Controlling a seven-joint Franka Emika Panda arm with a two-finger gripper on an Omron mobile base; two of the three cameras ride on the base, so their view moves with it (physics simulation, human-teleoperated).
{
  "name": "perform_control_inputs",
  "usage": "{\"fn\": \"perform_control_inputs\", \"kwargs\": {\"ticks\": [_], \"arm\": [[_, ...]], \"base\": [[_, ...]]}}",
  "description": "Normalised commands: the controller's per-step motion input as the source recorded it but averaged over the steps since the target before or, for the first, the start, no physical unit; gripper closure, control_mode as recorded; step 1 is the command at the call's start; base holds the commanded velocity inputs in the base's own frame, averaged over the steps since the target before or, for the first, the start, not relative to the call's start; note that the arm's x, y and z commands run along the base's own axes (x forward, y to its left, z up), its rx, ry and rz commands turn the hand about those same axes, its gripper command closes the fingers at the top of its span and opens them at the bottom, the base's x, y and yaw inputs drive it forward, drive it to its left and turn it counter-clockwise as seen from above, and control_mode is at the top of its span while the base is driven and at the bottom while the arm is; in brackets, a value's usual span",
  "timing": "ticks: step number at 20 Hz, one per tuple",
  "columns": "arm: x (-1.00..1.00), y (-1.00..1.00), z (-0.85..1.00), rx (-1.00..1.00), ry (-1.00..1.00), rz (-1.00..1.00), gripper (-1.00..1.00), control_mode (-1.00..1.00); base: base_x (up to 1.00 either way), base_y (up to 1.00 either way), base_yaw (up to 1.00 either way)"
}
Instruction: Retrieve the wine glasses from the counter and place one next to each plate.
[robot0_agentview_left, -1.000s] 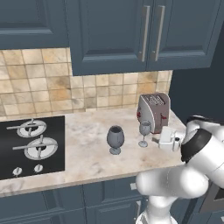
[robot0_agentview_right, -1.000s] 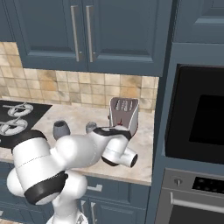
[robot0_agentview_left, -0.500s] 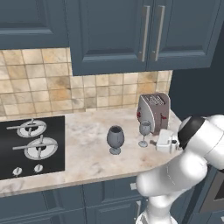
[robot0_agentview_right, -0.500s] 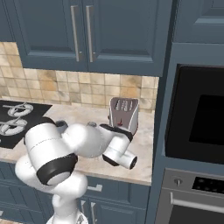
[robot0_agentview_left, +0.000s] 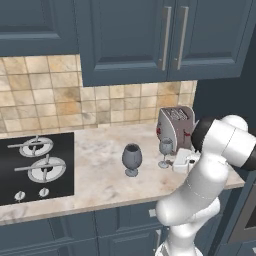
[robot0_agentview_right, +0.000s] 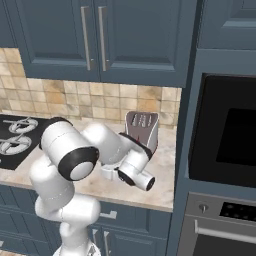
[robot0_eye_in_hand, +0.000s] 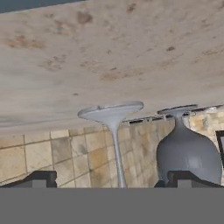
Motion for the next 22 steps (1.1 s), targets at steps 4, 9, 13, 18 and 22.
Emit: {"fn": "perform_control_inputs", "kwargs": {"ticks": [4, 9, 13, 18, 22], "arm": [[0.31, 0.0, -0.27, 0.0, 0.0, -0.01, -1.0, -1.0], [0.24, 0.0, -0.21, 0.0, 0.0, -0.01, -1.0, -1.0], [0.08, 0.0, -0.01, 0.0, 0.0, 0.0, -1.0, -1.0], [0.0, 0.09, -0.01, 0.0, 0.0, 0.0, -1.0, -1.0], [0.06, 0.09, 0.0, 0.0, 0.0, 0.0, -1.0, -1.0]], "base": [[0.0, 0.0, 0.0], [0.0, 0.0, 0.0], [0.0, 0.0, 0.0], [0.0, 0.0, 0.0], [0.0, 0.0, 0.0]]}}
